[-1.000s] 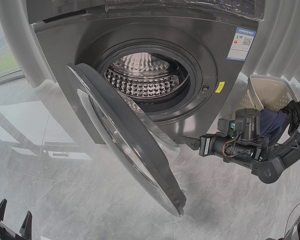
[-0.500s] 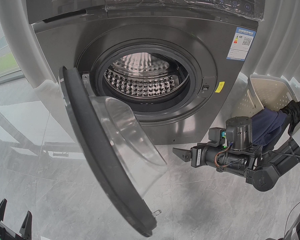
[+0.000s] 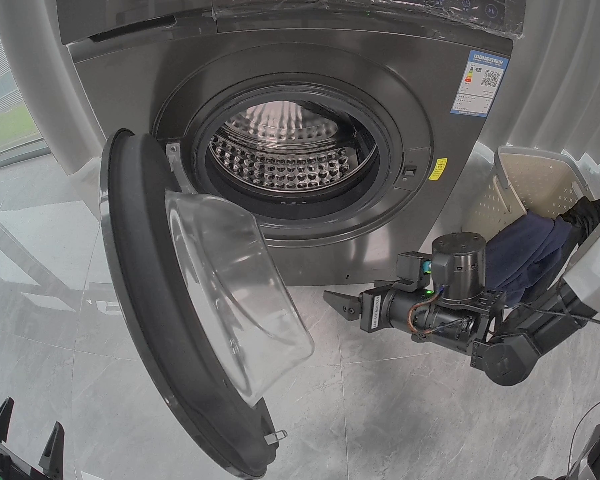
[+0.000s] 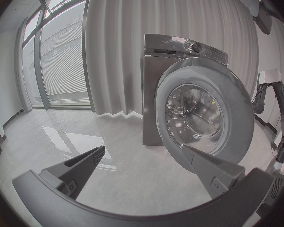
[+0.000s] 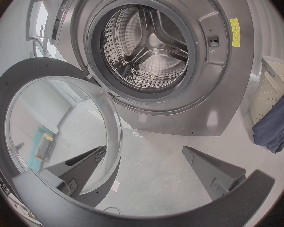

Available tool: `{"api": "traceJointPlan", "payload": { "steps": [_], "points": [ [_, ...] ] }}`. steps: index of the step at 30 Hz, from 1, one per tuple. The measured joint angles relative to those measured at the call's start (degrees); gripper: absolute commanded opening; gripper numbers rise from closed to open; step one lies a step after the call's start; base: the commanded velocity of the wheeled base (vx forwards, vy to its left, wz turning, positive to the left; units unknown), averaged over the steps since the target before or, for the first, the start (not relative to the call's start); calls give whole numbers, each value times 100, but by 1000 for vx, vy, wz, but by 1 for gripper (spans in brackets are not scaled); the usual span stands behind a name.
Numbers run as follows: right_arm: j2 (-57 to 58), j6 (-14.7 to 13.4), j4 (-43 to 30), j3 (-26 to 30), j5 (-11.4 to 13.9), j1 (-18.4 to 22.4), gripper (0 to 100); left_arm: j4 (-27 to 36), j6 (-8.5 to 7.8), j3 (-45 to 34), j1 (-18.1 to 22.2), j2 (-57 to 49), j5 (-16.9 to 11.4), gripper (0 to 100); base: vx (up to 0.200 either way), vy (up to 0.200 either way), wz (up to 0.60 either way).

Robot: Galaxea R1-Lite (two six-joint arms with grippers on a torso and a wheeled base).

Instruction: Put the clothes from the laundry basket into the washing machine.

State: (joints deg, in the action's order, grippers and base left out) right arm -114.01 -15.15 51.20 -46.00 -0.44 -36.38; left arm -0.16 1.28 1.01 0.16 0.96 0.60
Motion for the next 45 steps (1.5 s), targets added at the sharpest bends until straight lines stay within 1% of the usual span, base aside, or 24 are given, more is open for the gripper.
{"api": "traceJointPlan", "payload": {
  "steps": [2, 9, 12, 14, 17, 20, 22, 25, 31, 45],
  "points": [
    [-93, 2, 4, -94, 0, -83, 100, 0, -2, 0, 0, 0, 2, 100, -200, 0, 0],
    [-267, 0, 26, -240, -16, -441, 100, 5, -6, 0, -5, 0, 6, 100, 0, 0, 0],
    [-316, -12, 193, -243, 23, -612, 100, 0, -9, 0, 5, 0, 6, 100, 0, 0, 0],
    [-368, -22, 316, -256, 15, -653, 100, 2, -6, 0, -2, 0, 5, 100, 0, 0, 0],
    [-440, -23, 439, -372, 12, -673, 100, 0, -9, 0, 0, 0, 6, 100, -200, 0, 0],
    [-538, -23, 444, -483, 11, -605, 100, 0, -9, 0, 0, 0, 5, 100, -200, 0, 0],
    [-633, -22, 452, -625, 15, -573, 100, 0, -11, 0, 0, 0, 2, 100, 0, 0, 0],
    [-794, -17, 466, -847, 28, -521, 100, 2, -16, 0, 0, 0, 2, 100, 0, 0, 0],
    [-1165, -4, 472, -1407, 108, -541, 100, 0, -16, 0, 0, 0, 0, 100, 0, 0, 0],
    [-2265, 0, 302, -3239, 71, -1020, 100, 0, -16, 0, 0, 0, 2, 100, 0, 0, 0]
  ]
}}
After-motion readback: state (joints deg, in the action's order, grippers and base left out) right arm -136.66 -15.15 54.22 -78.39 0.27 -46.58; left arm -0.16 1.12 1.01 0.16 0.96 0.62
